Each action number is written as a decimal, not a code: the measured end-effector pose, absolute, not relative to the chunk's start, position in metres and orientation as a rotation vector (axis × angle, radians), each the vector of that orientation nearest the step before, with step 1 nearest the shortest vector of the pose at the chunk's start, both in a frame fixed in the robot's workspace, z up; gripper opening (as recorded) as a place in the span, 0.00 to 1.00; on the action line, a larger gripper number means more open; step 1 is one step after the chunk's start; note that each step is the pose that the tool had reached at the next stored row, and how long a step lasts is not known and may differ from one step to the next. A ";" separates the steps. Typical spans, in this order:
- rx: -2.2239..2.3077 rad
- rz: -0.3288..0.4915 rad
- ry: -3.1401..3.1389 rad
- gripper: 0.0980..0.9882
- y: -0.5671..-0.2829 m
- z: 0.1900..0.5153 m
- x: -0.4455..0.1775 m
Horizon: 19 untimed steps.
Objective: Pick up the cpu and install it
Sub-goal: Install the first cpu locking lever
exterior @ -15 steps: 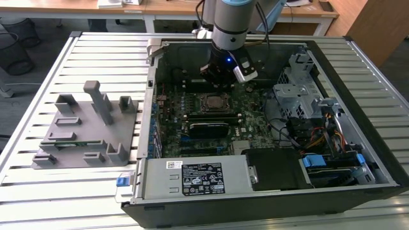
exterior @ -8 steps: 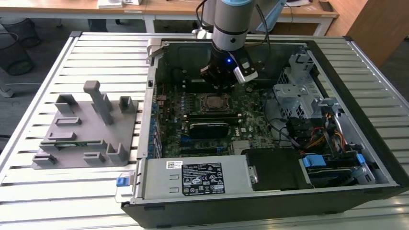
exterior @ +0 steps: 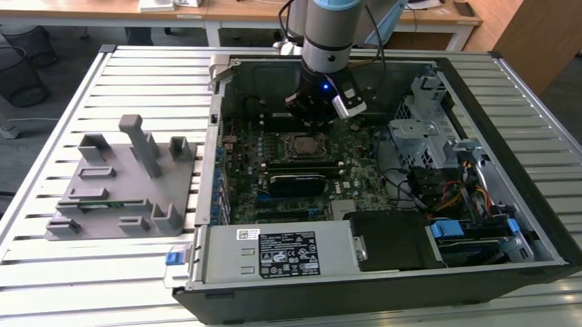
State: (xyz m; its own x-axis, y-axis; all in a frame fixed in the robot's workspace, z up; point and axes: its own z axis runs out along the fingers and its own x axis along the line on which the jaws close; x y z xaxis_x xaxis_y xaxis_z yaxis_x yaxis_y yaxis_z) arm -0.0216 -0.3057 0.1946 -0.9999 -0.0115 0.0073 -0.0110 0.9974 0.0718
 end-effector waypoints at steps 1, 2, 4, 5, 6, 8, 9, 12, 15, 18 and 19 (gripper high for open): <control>0.018 -0.115 -3.132 0.01 -0.305 0.196 -0.021; 0.018 -0.114 -3.132 0.01 -0.305 0.199 -0.021; 0.018 -0.112 -3.132 0.01 -0.306 0.205 -0.022; 0.018 -0.111 -3.132 0.01 -0.306 0.207 -0.022; 0.018 -0.111 -3.132 0.01 -0.306 0.208 -0.022; 0.018 -0.110 -3.132 0.01 -0.307 0.208 -0.022; 0.018 -0.110 -3.132 0.01 -0.309 0.208 -0.022; 0.018 -0.110 -3.132 0.01 -0.311 0.208 -0.022; 0.018 -0.110 -3.132 0.01 -0.312 0.208 -0.022; 0.018 -0.110 -3.132 0.01 -0.314 0.208 -0.022; 0.018 -0.110 -3.132 0.01 -0.314 0.208 -0.022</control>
